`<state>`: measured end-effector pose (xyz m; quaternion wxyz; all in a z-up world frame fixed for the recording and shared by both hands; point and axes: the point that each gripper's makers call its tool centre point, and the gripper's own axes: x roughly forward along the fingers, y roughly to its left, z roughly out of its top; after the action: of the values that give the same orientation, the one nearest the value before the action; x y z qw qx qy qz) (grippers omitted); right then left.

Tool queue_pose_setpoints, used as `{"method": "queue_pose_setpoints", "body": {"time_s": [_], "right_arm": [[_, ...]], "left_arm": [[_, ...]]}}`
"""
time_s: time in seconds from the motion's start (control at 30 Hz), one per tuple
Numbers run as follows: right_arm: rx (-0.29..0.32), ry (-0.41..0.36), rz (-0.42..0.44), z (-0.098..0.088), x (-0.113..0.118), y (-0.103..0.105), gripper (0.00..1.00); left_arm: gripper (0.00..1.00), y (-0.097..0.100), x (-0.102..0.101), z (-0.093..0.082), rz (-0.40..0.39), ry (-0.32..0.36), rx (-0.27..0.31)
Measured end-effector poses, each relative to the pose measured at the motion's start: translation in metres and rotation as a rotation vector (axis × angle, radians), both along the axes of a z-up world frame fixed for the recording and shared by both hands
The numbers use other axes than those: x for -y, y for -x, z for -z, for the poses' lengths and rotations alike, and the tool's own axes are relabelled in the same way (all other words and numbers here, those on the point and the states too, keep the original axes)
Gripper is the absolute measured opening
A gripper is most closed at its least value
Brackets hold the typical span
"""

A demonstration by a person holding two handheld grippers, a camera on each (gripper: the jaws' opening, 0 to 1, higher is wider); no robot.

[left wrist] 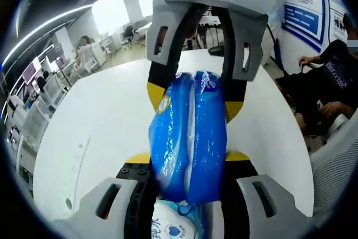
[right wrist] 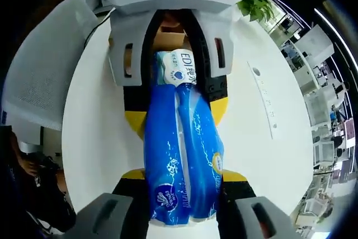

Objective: Operate the shoe box by opening the lid, removing the specified soft item, and placing it in the target area until the item is outside and the box remains undamaged.

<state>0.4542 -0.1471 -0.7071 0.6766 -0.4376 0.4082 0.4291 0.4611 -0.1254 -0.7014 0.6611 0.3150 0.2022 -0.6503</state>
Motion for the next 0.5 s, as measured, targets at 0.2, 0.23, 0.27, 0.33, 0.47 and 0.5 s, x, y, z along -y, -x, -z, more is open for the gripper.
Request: {"method": "queue_pose_setpoints", "body": {"time_s": [0.2,0.23,0.27,0.33,0.47,0.5], "right_arm": [[-0.01,0.006,0.0,0.008,0.004,-0.007,0.43],[-0.012,0.008,0.0,0.01,0.005,-0.008,0.43],[-0.013,0.009,-0.002,0.011,0.005,-0.009,0.43],[-0.018,0.01,-0.006,0.014,0.008,-0.011,0.43],[-0.025,0.012,-0.008,0.021,0.011,-0.016,0.43],[-0.025,0.013,-0.008,0.022,0.012,-0.017,0.43]], "left_arm": [[0.43,-0.008,0.004,0.009,-0.003,-0.014,-0.003],[0.43,-0.009,0.005,0.011,-0.006,-0.015,-0.006],[0.43,-0.01,0.005,0.012,-0.006,-0.016,-0.007],[0.43,-0.012,0.006,0.014,-0.011,-0.014,-0.013],[0.43,-0.015,0.009,0.02,-0.014,-0.022,-0.017],[0.43,-0.016,0.01,0.022,-0.014,-0.023,-0.015]]}}
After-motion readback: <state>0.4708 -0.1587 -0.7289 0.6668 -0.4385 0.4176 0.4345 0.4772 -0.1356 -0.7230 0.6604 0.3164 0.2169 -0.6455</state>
